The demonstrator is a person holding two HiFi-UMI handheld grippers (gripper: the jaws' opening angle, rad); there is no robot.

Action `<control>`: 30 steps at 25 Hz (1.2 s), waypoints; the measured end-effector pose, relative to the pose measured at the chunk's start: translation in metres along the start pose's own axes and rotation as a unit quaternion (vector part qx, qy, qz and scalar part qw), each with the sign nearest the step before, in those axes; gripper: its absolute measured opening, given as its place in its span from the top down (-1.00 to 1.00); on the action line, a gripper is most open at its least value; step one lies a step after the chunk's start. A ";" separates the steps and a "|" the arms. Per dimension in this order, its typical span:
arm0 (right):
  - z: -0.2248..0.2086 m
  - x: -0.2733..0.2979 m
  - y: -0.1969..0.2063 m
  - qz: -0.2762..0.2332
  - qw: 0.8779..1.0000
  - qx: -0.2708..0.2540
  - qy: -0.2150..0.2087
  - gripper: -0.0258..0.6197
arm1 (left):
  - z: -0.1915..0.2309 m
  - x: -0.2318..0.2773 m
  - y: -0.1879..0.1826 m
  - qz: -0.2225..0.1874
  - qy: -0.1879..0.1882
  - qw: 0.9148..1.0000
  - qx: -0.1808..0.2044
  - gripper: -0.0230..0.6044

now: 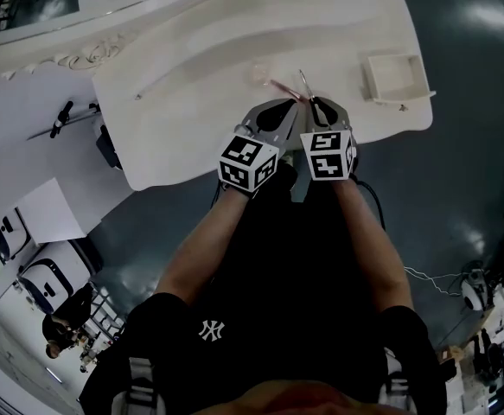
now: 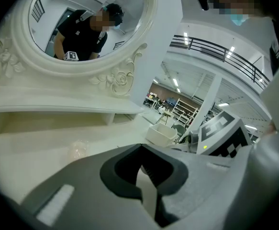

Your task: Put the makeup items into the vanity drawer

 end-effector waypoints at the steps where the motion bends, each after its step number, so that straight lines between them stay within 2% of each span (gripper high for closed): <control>1: -0.001 -0.004 -0.002 -0.004 1.000 0.001 0.002 0.74 | -0.002 -0.001 -0.002 -0.002 0.002 1.000 0.002 0.93; 11: -0.019 -0.054 -0.028 -0.056 0.998 0.016 0.024 0.74 | -0.031 0.003 -0.034 -0.021 0.031 0.999 0.017 0.93; 20: -0.071 -0.101 -0.056 -0.100 0.992 0.044 0.068 0.74 | -0.068 0.030 -0.076 -0.041 0.075 0.995 0.040 0.93; 30: -0.141 -0.113 -0.061 -0.090 0.988 0.074 0.098 0.74 | -0.099 0.075 -0.101 -0.035 0.105 0.992 0.053 0.93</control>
Point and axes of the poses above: the fingertips, and each gripper's own axes: x forward along the fingers, z to its left, y out of its underside, the point moved 1 cm from there along -x, backward along the fingers, and after that the axes turned 15 degrees about x, right-handed, at the moved point
